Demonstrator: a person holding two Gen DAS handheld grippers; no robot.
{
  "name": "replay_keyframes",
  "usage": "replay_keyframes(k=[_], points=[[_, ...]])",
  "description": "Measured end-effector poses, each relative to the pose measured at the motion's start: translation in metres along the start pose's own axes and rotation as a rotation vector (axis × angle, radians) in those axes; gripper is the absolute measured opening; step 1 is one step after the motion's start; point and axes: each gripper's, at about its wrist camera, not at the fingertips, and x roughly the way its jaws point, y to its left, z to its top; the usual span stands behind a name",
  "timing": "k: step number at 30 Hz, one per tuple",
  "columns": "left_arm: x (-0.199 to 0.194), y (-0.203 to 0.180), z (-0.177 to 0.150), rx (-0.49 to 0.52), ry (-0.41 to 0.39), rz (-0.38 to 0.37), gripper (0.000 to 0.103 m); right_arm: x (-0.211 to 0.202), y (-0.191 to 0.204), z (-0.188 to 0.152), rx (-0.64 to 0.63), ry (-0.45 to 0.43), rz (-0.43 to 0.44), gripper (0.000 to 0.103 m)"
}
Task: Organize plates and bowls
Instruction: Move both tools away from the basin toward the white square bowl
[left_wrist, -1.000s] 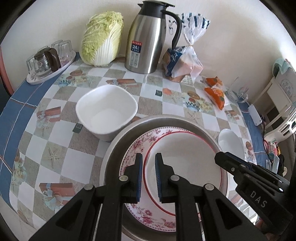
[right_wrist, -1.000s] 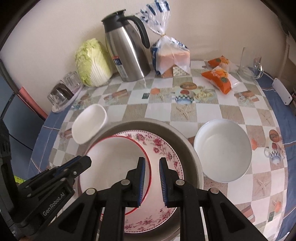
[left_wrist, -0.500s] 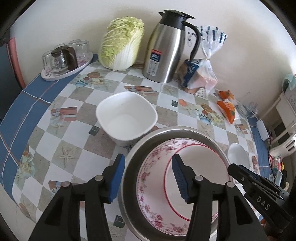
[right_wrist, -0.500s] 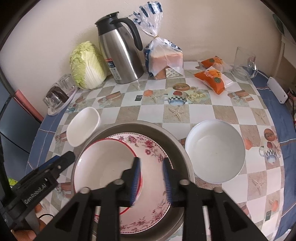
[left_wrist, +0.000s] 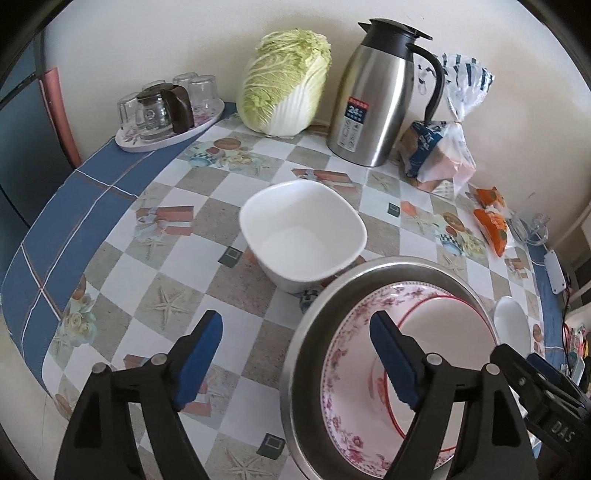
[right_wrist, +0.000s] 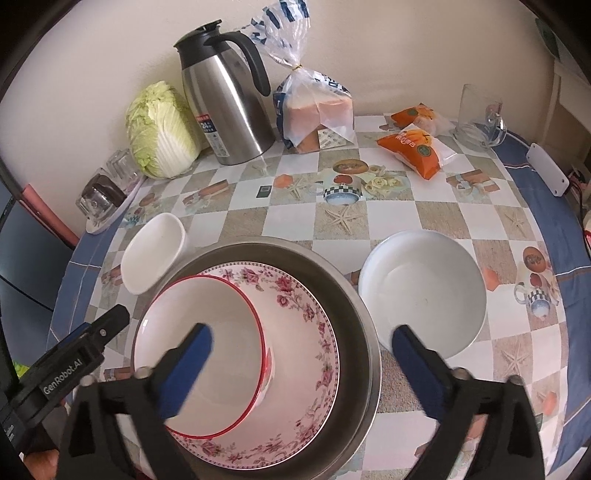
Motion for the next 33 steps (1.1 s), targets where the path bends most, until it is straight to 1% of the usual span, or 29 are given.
replay_keyframes(k=[3,7,10,19,28,31,33], points=[[0.000,0.002,0.000,-0.004,-0.010,0.018,0.084,0.000,0.001,0.000,-0.002,-0.004,0.003,0.101],[0.000,0.004,0.000,-0.009,-0.026,0.044,0.094,0.001,0.001,0.000,-0.003,-0.006,-0.001,0.103],[-0.001,0.007,0.001,-0.015,-0.039,0.069,0.094,0.000,0.001,0.000,-0.003,-0.015,-0.005,0.103],[-0.002,0.014,0.004,-0.047,-0.051,0.081,0.094,0.000,0.003,0.000,-0.023,-0.028,-0.006,0.103],[-0.004,0.024,0.014,-0.085,-0.083,0.116,0.094,-0.003,0.008,-0.001,-0.021,-0.063,0.002,0.103],[-0.005,0.028,0.018,-0.104,-0.101,0.121,0.094,-0.004,0.010,0.000,-0.018,-0.074,0.001,0.103],[-0.006,0.029,0.021,-0.100,-0.117,0.138,0.094,-0.004,0.011,0.001,-0.014,-0.075,0.004,0.103]])
